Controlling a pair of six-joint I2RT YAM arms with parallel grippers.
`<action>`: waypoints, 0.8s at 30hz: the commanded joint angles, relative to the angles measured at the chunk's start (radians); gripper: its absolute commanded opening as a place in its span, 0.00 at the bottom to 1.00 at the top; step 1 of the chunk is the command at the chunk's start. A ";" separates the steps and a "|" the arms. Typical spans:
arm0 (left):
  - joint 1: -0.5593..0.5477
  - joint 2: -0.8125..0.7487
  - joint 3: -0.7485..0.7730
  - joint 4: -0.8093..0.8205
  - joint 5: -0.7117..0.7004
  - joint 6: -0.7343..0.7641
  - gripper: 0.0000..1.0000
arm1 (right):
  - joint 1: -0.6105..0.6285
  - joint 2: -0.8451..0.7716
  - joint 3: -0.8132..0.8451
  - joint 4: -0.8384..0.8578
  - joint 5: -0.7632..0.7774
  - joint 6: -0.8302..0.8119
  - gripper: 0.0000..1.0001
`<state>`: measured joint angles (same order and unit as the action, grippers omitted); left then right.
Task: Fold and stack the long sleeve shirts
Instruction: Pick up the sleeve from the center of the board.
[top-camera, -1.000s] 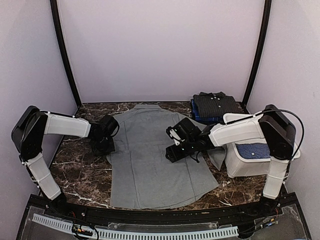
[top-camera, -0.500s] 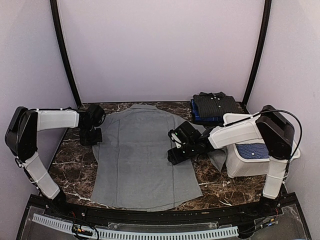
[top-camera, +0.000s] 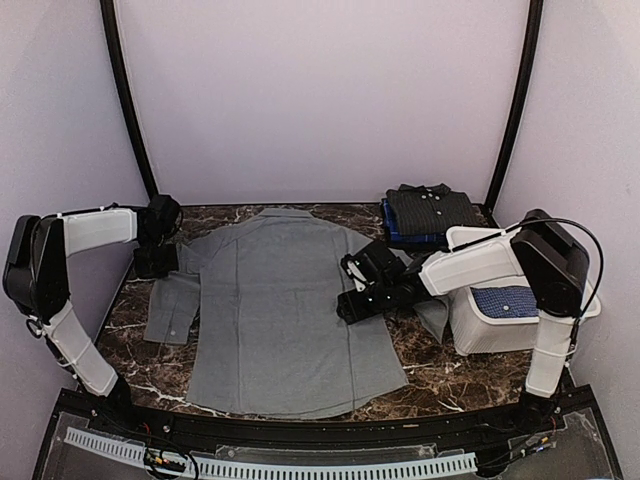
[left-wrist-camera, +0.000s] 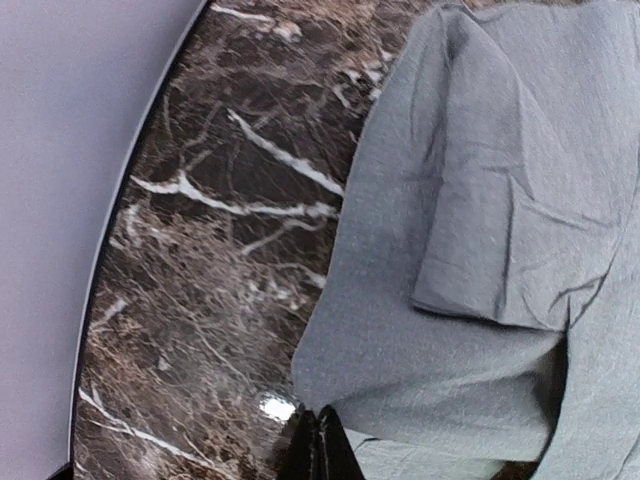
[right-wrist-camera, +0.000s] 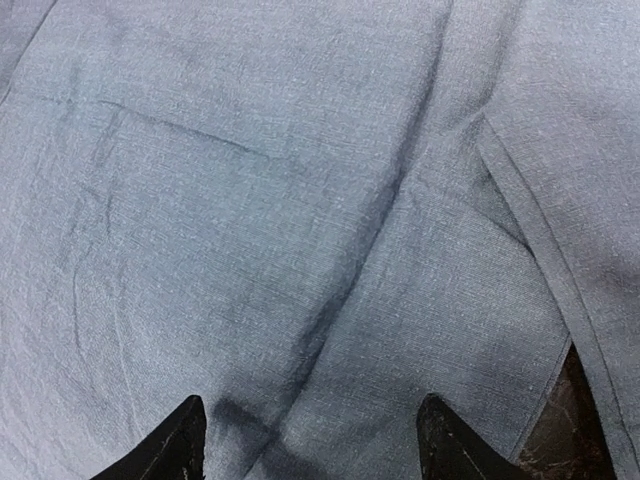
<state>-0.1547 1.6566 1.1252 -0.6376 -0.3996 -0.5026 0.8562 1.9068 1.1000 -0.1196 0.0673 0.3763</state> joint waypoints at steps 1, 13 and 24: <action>0.061 -0.060 0.066 -0.054 -0.057 0.027 0.00 | -0.031 0.021 -0.038 -0.061 0.000 0.012 0.69; 0.147 -0.066 0.178 -0.071 0.087 0.131 0.00 | -0.029 -0.005 0.017 -0.109 0.006 -0.006 0.70; -0.017 -0.142 0.250 -0.024 0.586 0.248 0.00 | 0.013 -0.064 0.125 -0.059 -0.038 -0.011 0.71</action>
<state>-0.0917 1.5314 1.3220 -0.6682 -0.0242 -0.3092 0.8608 1.8992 1.1774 -0.2176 0.0582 0.3714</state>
